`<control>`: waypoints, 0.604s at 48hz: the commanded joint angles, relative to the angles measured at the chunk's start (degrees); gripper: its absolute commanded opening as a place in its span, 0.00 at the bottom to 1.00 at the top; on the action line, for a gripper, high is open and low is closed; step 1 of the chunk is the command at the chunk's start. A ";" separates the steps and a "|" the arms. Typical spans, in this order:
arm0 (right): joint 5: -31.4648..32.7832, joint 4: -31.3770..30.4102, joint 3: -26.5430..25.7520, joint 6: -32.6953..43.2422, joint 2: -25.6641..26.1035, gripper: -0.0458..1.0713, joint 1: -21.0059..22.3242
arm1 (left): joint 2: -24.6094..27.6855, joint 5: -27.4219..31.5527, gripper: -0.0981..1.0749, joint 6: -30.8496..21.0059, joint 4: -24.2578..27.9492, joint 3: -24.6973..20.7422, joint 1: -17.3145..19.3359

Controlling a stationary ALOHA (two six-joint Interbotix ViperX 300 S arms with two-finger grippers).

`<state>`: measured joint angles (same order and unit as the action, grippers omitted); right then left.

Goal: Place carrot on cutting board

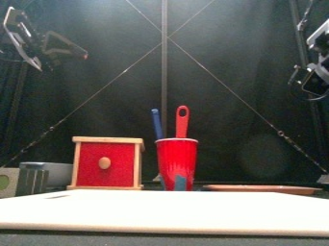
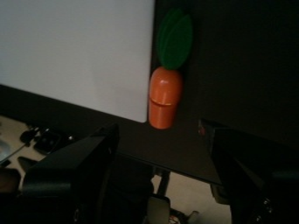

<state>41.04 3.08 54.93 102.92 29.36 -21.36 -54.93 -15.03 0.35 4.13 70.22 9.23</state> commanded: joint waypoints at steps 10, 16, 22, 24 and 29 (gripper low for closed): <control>0.18 0.97 -4.92 1.67 -10.99 0.94 -0.44 | 0.26 -0.62 0.11 0.09 0.09 0.00 0.18; -0.26 1.14 -5.71 4.31 -15.21 0.94 -0.97 | 0.35 -0.53 0.11 0.00 0.09 0.26 0.18; -1.32 1.76 -6.06 5.80 -17.84 0.94 -2.20 | 0.35 -0.62 0.11 -0.09 0.09 0.53 0.18; -1.49 2.11 -6.24 6.42 -18.81 0.94 -2.64 | 0.35 -0.62 0.11 -0.09 0.00 0.70 0.18; -1.49 2.37 -6.59 8.26 -20.74 0.94 -3.52 | 0.26 -0.62 0.11 -0.18 -0.09 0.88 0.18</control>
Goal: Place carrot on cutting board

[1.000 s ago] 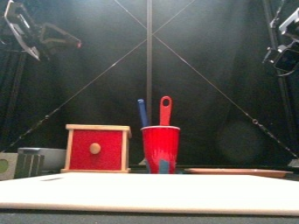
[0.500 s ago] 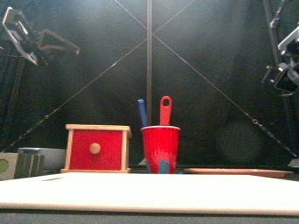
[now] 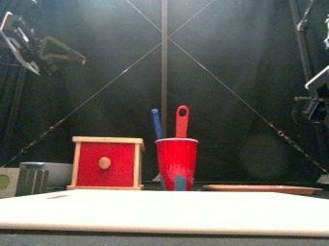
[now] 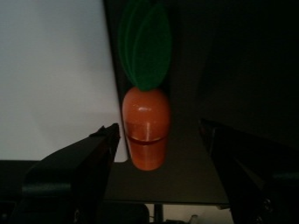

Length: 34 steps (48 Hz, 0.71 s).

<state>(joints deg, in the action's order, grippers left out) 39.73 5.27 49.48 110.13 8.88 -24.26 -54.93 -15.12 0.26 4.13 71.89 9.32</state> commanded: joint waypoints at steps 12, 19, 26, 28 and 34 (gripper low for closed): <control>-0.35 -0.35 -1.93 3.87 -3.34 0.93 -1.93 | 0.35 -0.79 0.11 0.00 -0.09 -0.70 0.09; -0.53 -0.88 -1.93 3.96 -4.57 0.90 -1.85 | 0.26 -0.97 0.11 0.00 -0.18 -0.70 0.09; -1.67 -0.97 -1.93 3.87 -5.54 0.84 -1.76 | 0.26 -0.97 0.11 -0.18 -0.18 -0.70 0.00; -1.93 -0.88 -2.02 3.87 -5.71 0.81 -1.76 | 0.26 -0.97 0.11 -0.26 -0.18 -0.70 -0.09; -1.85 -0.79 -2.20 3.87 -5.71 0.71 -1.85 | 0.35 -0.97 0.11 -0.26 -0.26 -0.70 -0.26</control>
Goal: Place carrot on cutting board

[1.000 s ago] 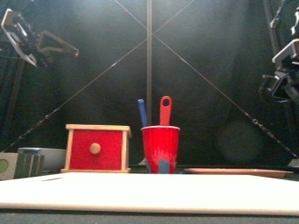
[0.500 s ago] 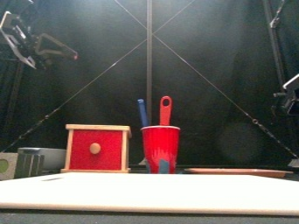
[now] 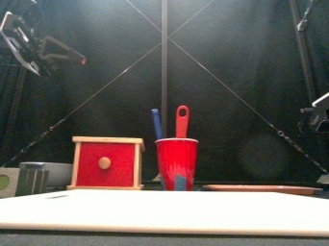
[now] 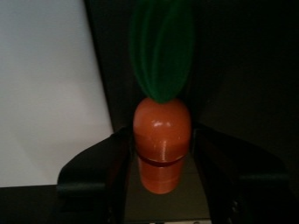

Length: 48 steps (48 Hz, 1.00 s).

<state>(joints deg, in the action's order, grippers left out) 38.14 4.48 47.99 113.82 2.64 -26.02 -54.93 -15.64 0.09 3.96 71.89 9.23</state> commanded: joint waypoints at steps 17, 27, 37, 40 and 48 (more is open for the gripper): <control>2.02 -2.55 -3.69 -0.53 1.85 0.63 1.05 | 0.26 -0.62 0.11 -0.18 -0.09 -0.70 -0.18; 2.64 -6.59 -8.53 -1.14 2.64 0.63 5.54 | 0.26 -2.64 0.11 -0.26 -1.41 -1.14 -0.97; 2.37 -13.27 -14.06 -1.14 0.88 0.63 10.81 | 0.35 -3.52 0.11 -0.26 -2.11 -0.26 -0.97; 1.76 -14.59 -15.64 -1.14 -0.70 0.63 12.66 | 0.35 -3.52 0.11 -0.26 -2.29 -0.09 -0.88; -2.99 -16.87 -19.95 -1.41 -5.27 0.63 16.17 | 0.35 -3.52 0.11 -0.09 -2.37 -0.35 -0.79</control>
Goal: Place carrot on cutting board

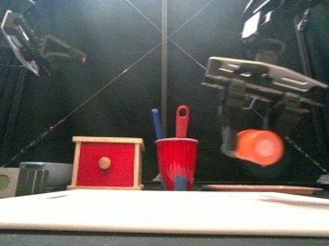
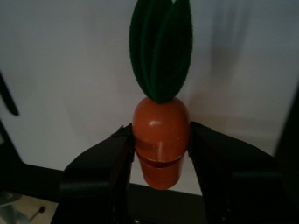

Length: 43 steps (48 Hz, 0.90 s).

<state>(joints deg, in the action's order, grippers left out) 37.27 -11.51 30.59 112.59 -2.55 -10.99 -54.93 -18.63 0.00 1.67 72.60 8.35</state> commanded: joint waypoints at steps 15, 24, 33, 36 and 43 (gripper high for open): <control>-8.88 2.02 -7.65 -0.79 -7.73 0.63 2.99 | 0.26 -0.53 0.11 -0.18 -0.18 -0.79 -0.09; -8.79 2.81 -8.53 -0.79 -9.58 0.63 2.72 | 0.26 -0.53 0.11 -0.09 -0.18 -0.35 0.00; -6.15 3.25 -8.09 -0.79 -9.67 0.64 1.76 | 0.35 -0.53 0.11 -0.09 -0.18 -0.44 0.00; -5.63 3.08 -8.00 -0.88 -9.76 0.65 1.41 | 0.26 -0.53 0.11 -0.09 -0.18 -0.44 -0.09; -5.54 2.72 -7.82 -0.88 -9.93 0.75 0.97 | 0.26 -0.53 0.11 -0.09 -0.18 -0.44 -0.09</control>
<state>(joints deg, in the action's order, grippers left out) 31.73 -8.61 23.38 111.80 -13.54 -9.93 -54.93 -18.63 -0.09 1.58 72.95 8.35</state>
